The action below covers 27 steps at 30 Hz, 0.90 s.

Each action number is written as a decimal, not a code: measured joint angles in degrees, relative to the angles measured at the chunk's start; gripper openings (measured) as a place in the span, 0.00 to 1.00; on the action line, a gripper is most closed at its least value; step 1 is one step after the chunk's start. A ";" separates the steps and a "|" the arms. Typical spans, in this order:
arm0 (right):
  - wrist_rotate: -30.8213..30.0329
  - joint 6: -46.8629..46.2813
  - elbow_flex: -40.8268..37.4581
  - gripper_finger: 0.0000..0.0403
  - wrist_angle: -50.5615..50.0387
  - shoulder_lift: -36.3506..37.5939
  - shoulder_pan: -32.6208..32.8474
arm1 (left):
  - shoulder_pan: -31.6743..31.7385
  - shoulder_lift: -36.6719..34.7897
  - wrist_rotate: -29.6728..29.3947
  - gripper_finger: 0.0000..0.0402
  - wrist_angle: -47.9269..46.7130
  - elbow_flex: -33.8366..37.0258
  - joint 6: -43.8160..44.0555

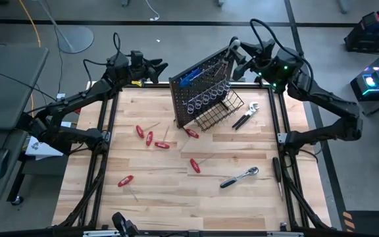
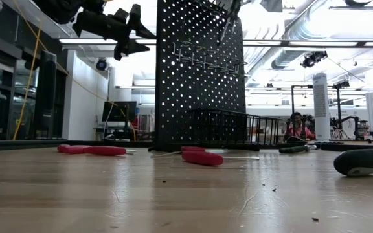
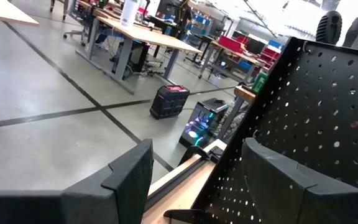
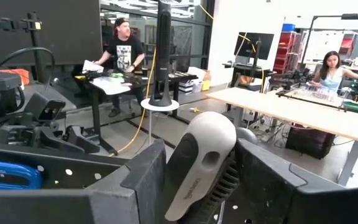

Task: Hang tools onto peg board
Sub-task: Hang the gray screwdriver on the peg board, then hang the red allen wrench on the peg board

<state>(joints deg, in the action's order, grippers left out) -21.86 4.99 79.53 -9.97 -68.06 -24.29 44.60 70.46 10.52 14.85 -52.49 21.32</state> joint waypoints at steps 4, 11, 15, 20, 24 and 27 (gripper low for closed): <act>0.29 0.07 0.00 0.46 0.20 0.60 0.00 | 0.02 0.00 -0.27 0.56 0.00 0.00 -0.07; -1.96 1.95 0.00 0.46 -1.75 3.72 -0.07 | 0.57 0.00 -0.31 0.56 -0.01 0.00 -1.23; -2.19 1.04 0.00 0.46 -3.92 6.46 -0.07 | 1.33 -0.02 -0.39 0.56 -0.02 0.00 -1.97; -2.17 -2.45 0.00 0.46 -9.19 8.66 -0.02 | 2.62 -0.02 -0.46 0.56 -0.08 0.00 -1.99; -1.20 -5.07 0.00 0.46 -12.52 9.74 -0.02 | 3.74 -0.02 -0.48 0.56 -0.27 0.00 -2.05; 1.78 -6.56 0.00 0.46 -14.65 10.39 -0.02 | 4.71 -0.02 -0.48 0.56 -0.44 0.00 -2.05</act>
<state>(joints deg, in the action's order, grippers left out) -20.09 -1.57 79.53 -24.62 -57.67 -24.32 49.31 70.43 10.04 14.41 -52.49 19.27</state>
